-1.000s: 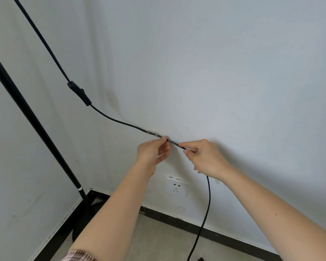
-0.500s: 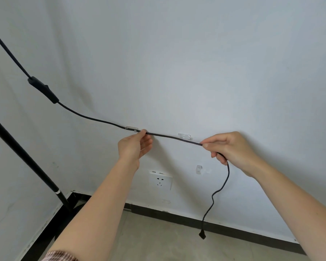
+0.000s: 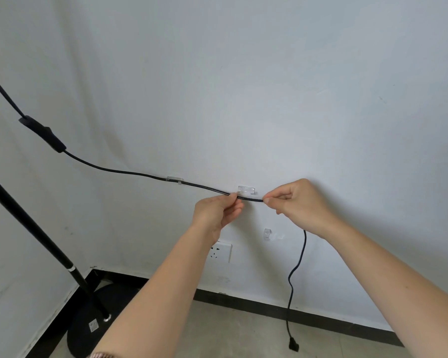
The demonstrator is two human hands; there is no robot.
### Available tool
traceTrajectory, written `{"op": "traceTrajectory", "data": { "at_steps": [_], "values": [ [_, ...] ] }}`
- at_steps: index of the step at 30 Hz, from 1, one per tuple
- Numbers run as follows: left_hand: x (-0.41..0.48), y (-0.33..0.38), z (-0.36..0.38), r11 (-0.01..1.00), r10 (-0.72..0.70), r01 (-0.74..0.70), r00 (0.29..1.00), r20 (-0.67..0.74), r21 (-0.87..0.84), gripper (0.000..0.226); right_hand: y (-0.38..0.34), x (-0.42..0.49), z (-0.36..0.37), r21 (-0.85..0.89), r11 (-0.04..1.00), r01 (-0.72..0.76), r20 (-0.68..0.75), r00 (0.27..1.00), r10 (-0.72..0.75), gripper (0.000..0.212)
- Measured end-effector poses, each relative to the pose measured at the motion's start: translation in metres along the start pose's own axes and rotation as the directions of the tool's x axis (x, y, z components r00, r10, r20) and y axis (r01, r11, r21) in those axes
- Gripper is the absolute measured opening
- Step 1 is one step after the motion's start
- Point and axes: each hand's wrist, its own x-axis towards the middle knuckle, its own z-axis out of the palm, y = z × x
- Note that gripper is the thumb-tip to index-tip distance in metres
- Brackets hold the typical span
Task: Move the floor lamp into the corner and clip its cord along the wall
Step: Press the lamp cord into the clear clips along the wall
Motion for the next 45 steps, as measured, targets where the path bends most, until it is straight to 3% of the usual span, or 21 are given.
{"op": "traceTrajectory", "data": {
  "at_steps": [10, 13, 16, 20, 30, 38, 45],
  "values": [
    [-0.004, -0.002, 0.012, 0.978, -0.04, 0.009, 0.989, -0.144, -0.208, 0.005, -0.008, 0.006, -0.005, 0.024, 0.999, 0.045, -0.098, 0.994, -0.042, 0.009],
    [-0.006, -0.001, 0.014, 0.975, -0.03, -0.008, 0.986, -0.164, -0.224, 0.005, -0.009, 0.006, -0.001, 0.051, 0.994, 0.101, -0.165, 0.982, -0.091, 0.013],
    [-0.007, 0.0, 0.014, 0.979, -0.016, -0.021, 0.984, -0.179, -0.202, 0.005, -0.003, 0.005, 0.002, -0.026, 0.995, 0.095, -0.194, 0.976, -0.099, 0.008],
    [-0.007, 0.002, 0.013, 0.986, 0.008, -0.039, 0.982, -0.189, -0.162, 0.005, 0.009, 0.004, 0.002, -0.131, 0.99, 0.041, -0.149, 0.987, -0.061, 0.01],
    [-0.004, 0.002, 0.013, 0.992, 0.057, -0.076, 0.981, -0.185, -0.098, 0.009, 0.053, -0.012, -0.003, 0.098, 0.99, -0.098, -0.025, 0.995, 0.101, 0.022],
    [-0.004, -0.001, 0.017, 0.989, 0.082, -0.103, 0.978, -0.193, -0.103, 0.011, 0.105, -0.032, -0.006, 0.136, 0.963, -0.233, 0.059, 0.972, 0.226, 0.007],
    [-0.004, -0.01, 0.017, 0.989, 0.137, -0.144, 0.98, -0.141, -0.038, 0.02, 0.115, -0.035, 0.005, 0.281, 0.935, -0.218, 0.053, 0.976, 0.211, 0.009]
  ]
}}
